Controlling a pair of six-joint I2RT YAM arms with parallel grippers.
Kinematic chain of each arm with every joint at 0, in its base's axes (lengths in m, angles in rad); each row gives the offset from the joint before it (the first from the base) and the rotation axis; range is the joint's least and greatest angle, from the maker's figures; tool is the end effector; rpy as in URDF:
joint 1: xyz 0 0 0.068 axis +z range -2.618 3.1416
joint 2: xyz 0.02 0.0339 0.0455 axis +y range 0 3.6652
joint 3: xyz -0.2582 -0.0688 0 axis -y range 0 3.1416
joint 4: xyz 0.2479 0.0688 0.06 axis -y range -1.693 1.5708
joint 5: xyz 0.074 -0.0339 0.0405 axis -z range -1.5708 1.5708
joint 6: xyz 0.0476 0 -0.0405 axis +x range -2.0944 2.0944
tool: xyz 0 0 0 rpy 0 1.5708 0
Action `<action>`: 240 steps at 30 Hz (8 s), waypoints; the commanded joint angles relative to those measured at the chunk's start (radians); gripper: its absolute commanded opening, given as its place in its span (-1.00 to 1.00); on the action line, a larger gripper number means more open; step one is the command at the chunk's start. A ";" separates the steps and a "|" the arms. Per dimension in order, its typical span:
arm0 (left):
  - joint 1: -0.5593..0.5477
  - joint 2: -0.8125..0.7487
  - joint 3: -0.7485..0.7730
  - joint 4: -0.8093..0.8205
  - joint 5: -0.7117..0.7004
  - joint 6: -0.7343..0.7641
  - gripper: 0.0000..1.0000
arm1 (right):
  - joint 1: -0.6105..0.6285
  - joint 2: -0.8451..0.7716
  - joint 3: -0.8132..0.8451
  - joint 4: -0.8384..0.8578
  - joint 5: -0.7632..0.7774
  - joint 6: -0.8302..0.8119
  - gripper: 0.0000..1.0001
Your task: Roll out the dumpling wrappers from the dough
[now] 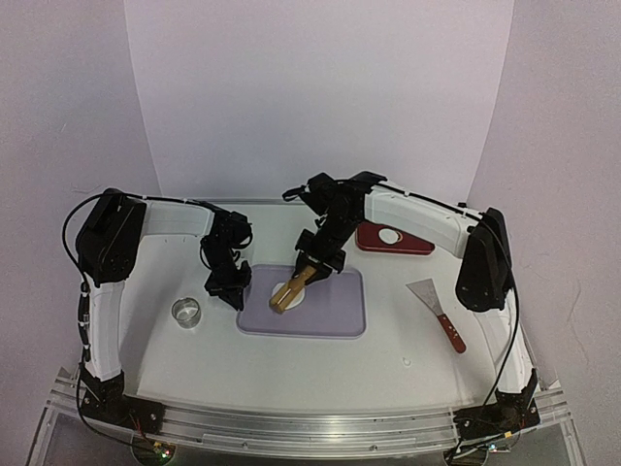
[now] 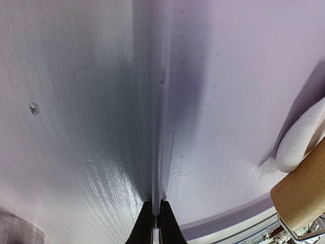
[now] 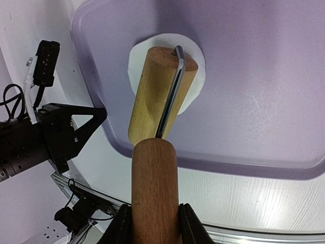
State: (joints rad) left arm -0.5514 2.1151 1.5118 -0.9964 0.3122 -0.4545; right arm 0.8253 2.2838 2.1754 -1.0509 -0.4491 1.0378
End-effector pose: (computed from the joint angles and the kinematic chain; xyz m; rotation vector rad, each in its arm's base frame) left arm 0.3232 -0.2159 0.1239 -0.1358 -2.9383 0.3851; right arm 0.3162 0.3730 0.2345 -0.1698 -2.8938 -0.8795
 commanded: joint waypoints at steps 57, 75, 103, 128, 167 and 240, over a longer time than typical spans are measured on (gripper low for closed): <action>-0.011 -0.005 -0.091 0.032 0.002 -0.038 -1.00 | -0.131 0.334 -0.448 0.112 0.072 -0.175 -1.00; -0.008 -0.014 -0.106 0.028 -0.032 -0.043 -1.00 | -0.047 0.086 0.039 0.097 -0.195 -0.309 -1.00; -0.010 -0.022 -0.128 0.059 -0.027 -0.032 -1.00 | -0.018 -0.071 0.092 0.115 -0.265 -0.181 -1.00; -0.010 0.004 -0.065 0.018 -0.096 0.025 -0.99 | -0.075 0.028 0.181 -0.283 -0.079 -0.450 -1.00; -0.018 0.048 -0.026 0.016 -0.033 0.015 -1.00 | -0.080 0.173 0.037 -0.157 -0.064 -0.354 -1.00; -0.022 0.058 -0.086 0.084 0.021 0.004 -1.00 | -0.024 0.044 0.220 -0.092 -0.057 -0.257 -1.00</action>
State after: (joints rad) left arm -0.5426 2.1086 1.4781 -0.9771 0.3565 -0.4422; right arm 0.7897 2.3932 2.3449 -1.2180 -0.5091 0.7286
